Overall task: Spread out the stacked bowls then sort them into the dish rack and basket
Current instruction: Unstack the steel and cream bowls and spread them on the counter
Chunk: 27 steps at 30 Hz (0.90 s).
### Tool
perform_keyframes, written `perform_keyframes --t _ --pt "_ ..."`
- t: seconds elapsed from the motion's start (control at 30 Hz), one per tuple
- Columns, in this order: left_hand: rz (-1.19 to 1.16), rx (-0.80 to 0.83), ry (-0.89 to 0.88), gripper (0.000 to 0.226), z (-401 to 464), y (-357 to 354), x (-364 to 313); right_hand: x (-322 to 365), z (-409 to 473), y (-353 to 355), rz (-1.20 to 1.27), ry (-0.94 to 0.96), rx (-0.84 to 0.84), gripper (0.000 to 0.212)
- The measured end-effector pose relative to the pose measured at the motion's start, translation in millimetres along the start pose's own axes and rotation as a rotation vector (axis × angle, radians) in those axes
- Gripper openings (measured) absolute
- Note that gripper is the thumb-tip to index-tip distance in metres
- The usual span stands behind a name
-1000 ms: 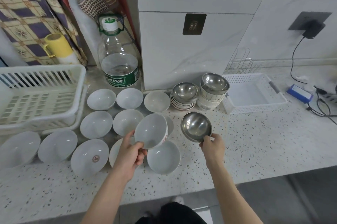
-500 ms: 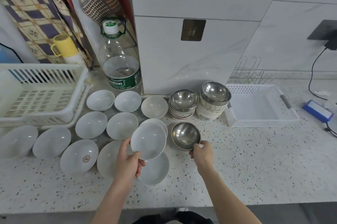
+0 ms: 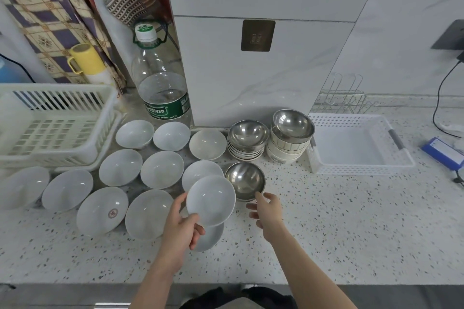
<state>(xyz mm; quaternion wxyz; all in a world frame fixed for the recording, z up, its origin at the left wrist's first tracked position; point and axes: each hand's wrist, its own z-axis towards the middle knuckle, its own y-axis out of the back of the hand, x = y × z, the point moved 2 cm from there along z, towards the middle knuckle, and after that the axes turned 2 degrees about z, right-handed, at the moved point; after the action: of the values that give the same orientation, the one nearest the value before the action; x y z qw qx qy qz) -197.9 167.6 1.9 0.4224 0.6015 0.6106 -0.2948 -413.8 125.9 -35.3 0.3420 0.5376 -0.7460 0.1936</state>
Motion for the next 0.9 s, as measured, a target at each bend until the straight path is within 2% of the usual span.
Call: perform_keyframes --t 0.17,0.4,0.53,0.63,0.73,0.9 --pt "0.066 0.105 -0.019 0.059 -7.9 -15.8 5.0 -8.2 -18.4 20.8 -0.083 0.075 0.015 0.029" --pt "0.144 0.229 -0.031 0.058 -18.8 -45.6 9.8 -18.8 -46.7 51.6 0.056 0.183 0.231 0.031" --pt "0.163 0.245 -0.019 0.057 -22.0 -60.5 15.4 -21.4 -47.8 64.8 -0.134 0.27 0.259 0.019" --pt "0.214 0.25 -0.035 0.054 -22.7 -68.5 18.0 -23.5 -43.3 70.1 -0.32 0.296 0.24 0.03" --pt "0.29 0.268 -0.043 0.055 -24.8 -75.9 19.3 -25.8 -38.9 74.8 -0.391 0.312 0.23 0.034" --pt "0.537 0.316 -0.104 0.08 -31.8 -82.5 14.3 -31.2 -32.8 78.4 -0.454 0.311 0.243 0.034"
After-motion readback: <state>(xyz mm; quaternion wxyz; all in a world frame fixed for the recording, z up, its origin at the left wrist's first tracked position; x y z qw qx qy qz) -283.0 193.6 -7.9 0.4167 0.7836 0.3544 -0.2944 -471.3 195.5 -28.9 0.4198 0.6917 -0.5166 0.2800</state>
